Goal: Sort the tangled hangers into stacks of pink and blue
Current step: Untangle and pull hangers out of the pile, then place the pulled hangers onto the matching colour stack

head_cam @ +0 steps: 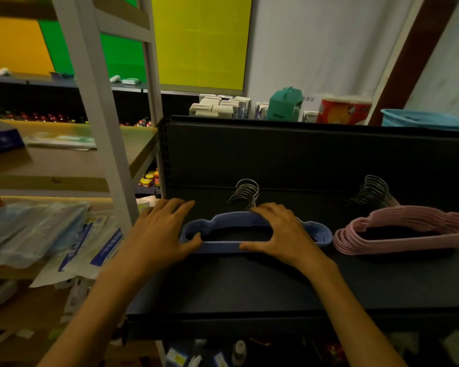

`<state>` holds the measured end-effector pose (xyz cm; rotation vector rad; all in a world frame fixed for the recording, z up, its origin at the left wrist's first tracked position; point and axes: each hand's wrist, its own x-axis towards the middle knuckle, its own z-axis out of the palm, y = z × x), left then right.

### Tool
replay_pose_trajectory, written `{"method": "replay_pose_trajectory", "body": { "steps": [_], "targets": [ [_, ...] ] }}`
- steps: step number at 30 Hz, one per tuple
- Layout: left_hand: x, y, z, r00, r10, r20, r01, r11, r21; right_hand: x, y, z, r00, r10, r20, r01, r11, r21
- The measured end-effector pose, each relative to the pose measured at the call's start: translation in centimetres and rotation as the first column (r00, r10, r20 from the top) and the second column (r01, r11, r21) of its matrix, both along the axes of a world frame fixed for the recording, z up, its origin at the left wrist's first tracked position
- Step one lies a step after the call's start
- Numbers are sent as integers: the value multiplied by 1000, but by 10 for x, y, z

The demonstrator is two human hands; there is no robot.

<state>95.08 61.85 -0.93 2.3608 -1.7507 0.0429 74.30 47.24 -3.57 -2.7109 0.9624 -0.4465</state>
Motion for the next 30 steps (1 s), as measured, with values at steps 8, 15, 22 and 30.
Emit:
{"method": "replay_pose_trajectory", "body": {
  "steps": [8,15,22,30],
  "targets": [
    [0,-10,-5,999,-48,-8,48,999,-2,-3,1,3,997,-24,-80,22,999,-23],
    [-26,-37,-5,994,-93,56,94,996,-7,-55,4,24,983,-183,-4,179,967,-184],
    [-96,-77,0,973,-226,50,228,973,-45,-146,10,29,931,-362,39,362,910,-199],
    [-222,-126,17,910,-410,66,414,907,-79,-285,-4,24,851,-521,59,520,823,-228]
  ]
}}
